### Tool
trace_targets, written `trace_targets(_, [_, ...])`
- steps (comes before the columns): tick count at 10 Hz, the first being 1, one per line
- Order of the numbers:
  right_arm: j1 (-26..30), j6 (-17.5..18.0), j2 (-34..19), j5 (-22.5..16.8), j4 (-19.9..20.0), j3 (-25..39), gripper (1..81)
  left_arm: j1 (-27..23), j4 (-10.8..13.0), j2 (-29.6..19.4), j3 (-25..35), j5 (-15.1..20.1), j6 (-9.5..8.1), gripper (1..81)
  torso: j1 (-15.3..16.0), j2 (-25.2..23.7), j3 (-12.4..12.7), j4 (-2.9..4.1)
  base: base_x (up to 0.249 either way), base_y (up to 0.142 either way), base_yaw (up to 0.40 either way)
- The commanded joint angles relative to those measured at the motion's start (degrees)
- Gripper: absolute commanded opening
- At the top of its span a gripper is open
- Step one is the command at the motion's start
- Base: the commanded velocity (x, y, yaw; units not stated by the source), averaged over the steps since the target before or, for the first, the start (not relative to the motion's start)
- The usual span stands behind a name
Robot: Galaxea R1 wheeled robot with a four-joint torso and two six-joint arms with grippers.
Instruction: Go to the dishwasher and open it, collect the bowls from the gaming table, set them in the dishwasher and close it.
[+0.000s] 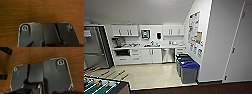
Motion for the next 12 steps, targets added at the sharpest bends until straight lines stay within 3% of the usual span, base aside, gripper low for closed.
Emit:
trace_targets(1, [3.7,-0.2,0.2,-2.7,-0.1,0.2,81.1,-3.8,0.0,0.3,-0.1,2.1,0.03,81.1,0.0,0.0,0.0,0.0,0.181,0.072,0.0])
trace_targets(8, [3.6,-0.2,-0.1,-2.7,-0.1,-0.2,81.1,-3.9,-0.1,0.1,-0.1,2.1,0.03,81.1,0.0,0.0,0.0,0.0,0.181,0.072,0.0])
trace_targets(12, [3.8,-0.2,-0.1,-2.7,0.0,-0.2,81.1,-3.9,-0.1,0.1,-0.1,1.8,-0.06,81.1,0.0,0.0,0.0,0.0,0.184,0.0,0.0])
